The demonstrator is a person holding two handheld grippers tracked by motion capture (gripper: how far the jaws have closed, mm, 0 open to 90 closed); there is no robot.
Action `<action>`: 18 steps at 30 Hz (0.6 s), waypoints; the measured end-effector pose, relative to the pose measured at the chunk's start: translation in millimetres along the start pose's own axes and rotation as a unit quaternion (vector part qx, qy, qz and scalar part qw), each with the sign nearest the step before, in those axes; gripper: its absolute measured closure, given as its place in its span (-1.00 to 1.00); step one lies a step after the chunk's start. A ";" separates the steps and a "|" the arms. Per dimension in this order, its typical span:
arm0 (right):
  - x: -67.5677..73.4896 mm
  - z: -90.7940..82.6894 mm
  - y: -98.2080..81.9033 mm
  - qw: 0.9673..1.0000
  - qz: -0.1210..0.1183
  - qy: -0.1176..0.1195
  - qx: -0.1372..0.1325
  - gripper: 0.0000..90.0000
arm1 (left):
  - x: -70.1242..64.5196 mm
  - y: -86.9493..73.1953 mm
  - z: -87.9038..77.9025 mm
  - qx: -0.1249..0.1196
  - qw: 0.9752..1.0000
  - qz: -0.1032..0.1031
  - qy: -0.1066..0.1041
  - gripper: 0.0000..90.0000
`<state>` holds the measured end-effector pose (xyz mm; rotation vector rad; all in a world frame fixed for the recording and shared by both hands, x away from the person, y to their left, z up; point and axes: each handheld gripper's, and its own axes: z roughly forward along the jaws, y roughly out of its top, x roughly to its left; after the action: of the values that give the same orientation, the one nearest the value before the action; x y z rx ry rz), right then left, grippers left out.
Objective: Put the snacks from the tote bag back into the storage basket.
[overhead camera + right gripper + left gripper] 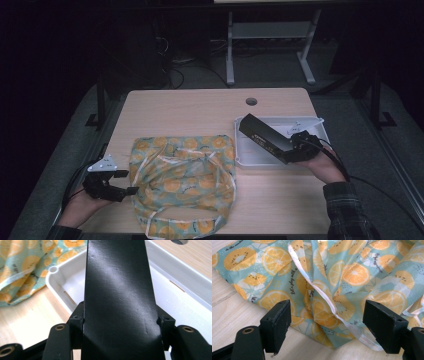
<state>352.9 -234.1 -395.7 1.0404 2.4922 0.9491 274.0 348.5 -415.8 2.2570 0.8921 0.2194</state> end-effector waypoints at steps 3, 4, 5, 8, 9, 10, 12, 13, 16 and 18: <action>-5.3 -0.6 -3.6 1.000 0.011 -0.008 0.001 -0.07 | 0.3 -0.1 0.0 0.001 1.000 -0.001 0.000 -0.50; -6.9 -0.3 -4.5 1.000 0.010 -0.010 -0.001 -0.07 | 0.3 -0.1 0.2 0.001 1.000 -0.001 0.000 -0.50; -8.5 -0.4 -5.4 1.000 0.012 -0.011 0.001 -0.07 | 0.2 -0.1 0.3 0.001 1.000 -0.002 0.000 -0.50; -13.0 0.8 -7.8 1.000 0.021 -0.017 0.003 -0.07 | -0.1 0.2 0.6 0.001 1.000 0.000 0.000 -0.50; -15.5 1.6 -8.6 1.000 0.018 -0.020 0.002 -0.07 | 0.2 0.3 0.4 0.003 1.000 0.003 0.000 -0.50; -17.4 2.2 -9.4 1.000 0.020 -0.021 0.003 -0.07 | 0.2 0.3 0.8 0.002 1.000 0.003 -0.001 -0.50; -21.1 4.0 -11.2 0.999 0.021 -0.026 0.006 -0.07 | 0.1 0.2 1.1 0.003 1.000 0.002 0.000 -0.50; -22.4 5.1 -12.2 0.999 0.025 -0.025 0.008 -0.07 | 0.1 0.1 1.2 0.003 1.000 0.002 0.000 -0.50; -25.7 8.4 -14.9 0.999 0.033 -0.029 0.013 -0.07 | 0.1 0.3 1.1 0.003 1.000 0.003 -0.001 -0.49; -27.2 9.7 -16.3 0.999 0.038 -0.031 0.020 -0.07 | 0.0 0.4 1.3 0.003 1.000 0.004 -0.001 -0.49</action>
<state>367.9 -257.5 -413.7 1.1652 2.4469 0.8781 274.7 347.6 -416.5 2.2665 0.8850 0.2183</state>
